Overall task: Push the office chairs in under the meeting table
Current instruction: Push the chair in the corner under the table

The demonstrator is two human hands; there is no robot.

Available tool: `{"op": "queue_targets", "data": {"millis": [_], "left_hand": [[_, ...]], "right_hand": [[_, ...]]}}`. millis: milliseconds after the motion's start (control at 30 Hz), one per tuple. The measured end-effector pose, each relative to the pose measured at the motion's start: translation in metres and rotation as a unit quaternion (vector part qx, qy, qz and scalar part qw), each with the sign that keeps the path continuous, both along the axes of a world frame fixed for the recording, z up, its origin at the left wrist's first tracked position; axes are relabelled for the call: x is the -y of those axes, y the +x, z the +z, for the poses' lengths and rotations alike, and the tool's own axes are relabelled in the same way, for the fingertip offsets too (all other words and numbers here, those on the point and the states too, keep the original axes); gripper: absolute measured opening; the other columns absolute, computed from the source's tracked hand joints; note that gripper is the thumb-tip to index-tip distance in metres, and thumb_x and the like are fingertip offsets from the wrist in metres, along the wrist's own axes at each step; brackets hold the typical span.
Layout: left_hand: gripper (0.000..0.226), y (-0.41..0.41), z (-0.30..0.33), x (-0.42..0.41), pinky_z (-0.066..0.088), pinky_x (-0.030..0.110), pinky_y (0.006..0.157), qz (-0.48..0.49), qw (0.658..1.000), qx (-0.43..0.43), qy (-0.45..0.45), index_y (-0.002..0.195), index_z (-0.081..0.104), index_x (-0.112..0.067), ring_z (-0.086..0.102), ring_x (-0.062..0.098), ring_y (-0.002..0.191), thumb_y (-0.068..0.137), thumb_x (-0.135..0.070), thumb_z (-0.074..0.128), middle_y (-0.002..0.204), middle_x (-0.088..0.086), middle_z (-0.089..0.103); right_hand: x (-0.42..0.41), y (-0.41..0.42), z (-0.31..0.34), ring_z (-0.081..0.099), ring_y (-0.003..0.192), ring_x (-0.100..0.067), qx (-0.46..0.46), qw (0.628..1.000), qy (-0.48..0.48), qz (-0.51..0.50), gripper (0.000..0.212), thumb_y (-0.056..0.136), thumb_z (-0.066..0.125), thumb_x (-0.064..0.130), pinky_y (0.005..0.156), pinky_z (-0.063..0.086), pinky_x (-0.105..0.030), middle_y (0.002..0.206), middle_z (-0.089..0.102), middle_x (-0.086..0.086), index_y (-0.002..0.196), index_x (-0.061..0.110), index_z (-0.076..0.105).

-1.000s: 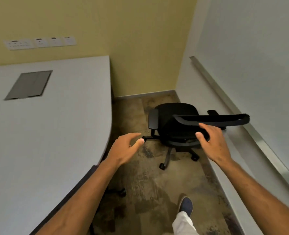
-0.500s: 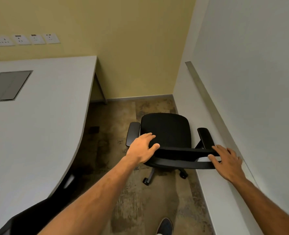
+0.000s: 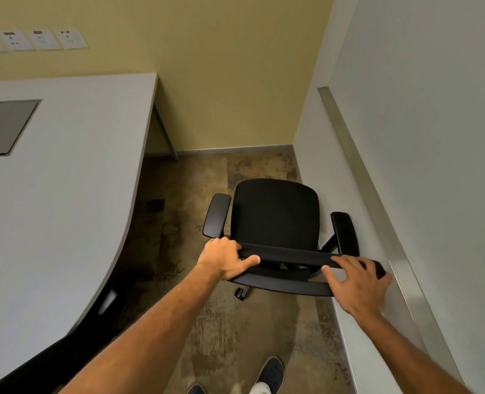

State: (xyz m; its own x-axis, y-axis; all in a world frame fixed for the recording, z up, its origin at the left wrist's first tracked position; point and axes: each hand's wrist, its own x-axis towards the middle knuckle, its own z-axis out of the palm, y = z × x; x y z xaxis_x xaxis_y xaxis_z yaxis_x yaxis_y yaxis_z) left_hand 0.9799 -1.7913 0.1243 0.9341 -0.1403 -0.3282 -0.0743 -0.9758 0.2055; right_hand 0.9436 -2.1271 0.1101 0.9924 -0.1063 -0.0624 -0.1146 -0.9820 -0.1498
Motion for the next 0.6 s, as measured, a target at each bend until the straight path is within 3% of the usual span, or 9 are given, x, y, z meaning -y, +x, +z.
{"op": "queue_targets", "data": {"millis": [267,500,600], "left_hand": [[0.098,0.013,0.007,-0.022,0.055,0.037,0.072,0.055,0.998,-0.027,0.013,0.106,0.076,-0.023,0.066,0.02,0.074,0.065,-0.099,0.03,0.079,-0.002,0.071],[0.071,0.012,0.008,-0.046,0.055,0.036,0.084,0.146,0.989,-0.02,-0.018,0.133,0.065,-0.034,0.068,0.02,0.095,0.079,-0.073,0.041,0.108,-0.004,0.075],[0.067,0.021,0.007,-0.063,0.055,0.036,0.083,0.165,0.986,-0.001,-0.016,0.131,0.067,-0.036,0.069,0.019,0.095,0.081,-0.072,0.039,0.106,-0.005,0.075]], "right_hand": [[-0.024,0.033,0.006,0.053,0.125,-0.024,-0.015,0.999,-0.011,0.034,0.047,0.085,0.058,0.065,0.096,0.032,-0.058,0.124,0.069,0.008,0.119,0.036,0.07],[-0.048,0.087,0.009,0.049,0.129,-0.021,-0.03,0.995,-0.017,0.097,0.048,0.088,0.049,0.067,0.098,0.03,-0.055,0.129,0.065,0.013,0.123,0.039,0.066],[-0.068,0.113,0.012,0.046,0.132,-0.018,-0.046,0.991,-0.022,0.122,0.05,0.089,0.042,0.068,0.1,0.03,-0.056,0.132,0.062,0.016,0.126,0.042,0.063]]}}
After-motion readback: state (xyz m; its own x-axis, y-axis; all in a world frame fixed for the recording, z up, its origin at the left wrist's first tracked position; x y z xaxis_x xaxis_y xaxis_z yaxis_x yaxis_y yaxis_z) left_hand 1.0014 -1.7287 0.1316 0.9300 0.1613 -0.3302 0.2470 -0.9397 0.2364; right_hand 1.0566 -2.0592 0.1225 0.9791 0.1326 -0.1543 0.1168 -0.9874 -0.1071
